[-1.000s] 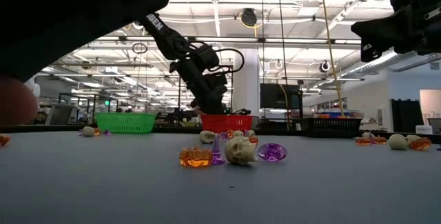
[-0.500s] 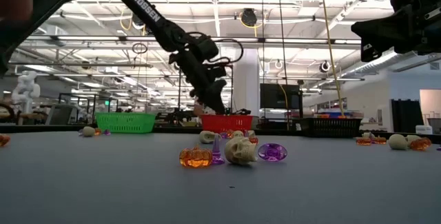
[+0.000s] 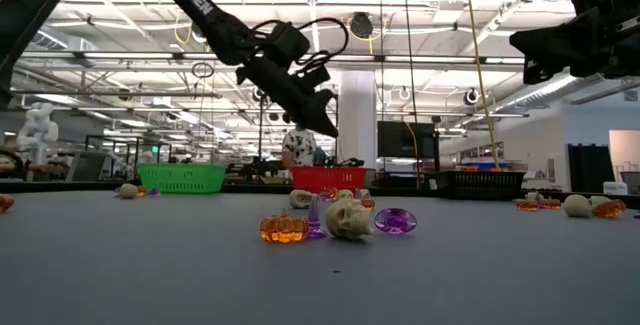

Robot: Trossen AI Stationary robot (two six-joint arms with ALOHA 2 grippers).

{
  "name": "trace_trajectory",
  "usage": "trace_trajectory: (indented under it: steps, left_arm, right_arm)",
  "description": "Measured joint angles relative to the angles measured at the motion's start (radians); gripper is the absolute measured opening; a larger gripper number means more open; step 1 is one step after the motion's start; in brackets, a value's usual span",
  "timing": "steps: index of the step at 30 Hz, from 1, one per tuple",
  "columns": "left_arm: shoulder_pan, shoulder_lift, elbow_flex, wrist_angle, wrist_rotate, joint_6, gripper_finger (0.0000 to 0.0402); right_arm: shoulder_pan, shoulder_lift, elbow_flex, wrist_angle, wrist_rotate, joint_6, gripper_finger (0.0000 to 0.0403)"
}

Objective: Sort Halloween decoration
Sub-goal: Put the white skull toy into the black bin

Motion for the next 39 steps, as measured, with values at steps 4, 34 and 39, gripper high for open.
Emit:
trace_trajectory:
  steps: [4, 34, 39]
  left_arm:
    - [-0.033, -0.058, -0.108, 0.104, 0.000, -0.034, 0.0010]
    - [-0.099, -0.230, -0.729, 0.990, 0.011, -0.169, 0.0011]
    - [-0.069, -0.230, -0.752, 0.978, 0.009, -0.194, 0.0011]
  right_arm:
    - [0.000, 0.000, 0.000, 0.001, 0.000, -0.004, 0.0000]
    - [-0.001, 0.205, 0.148, -0.200, 0.584, 0.291, 0.0000]
    - [-0.002, 0.312, 0.223, -0.391, 0.603, 0.455, 0.0000]
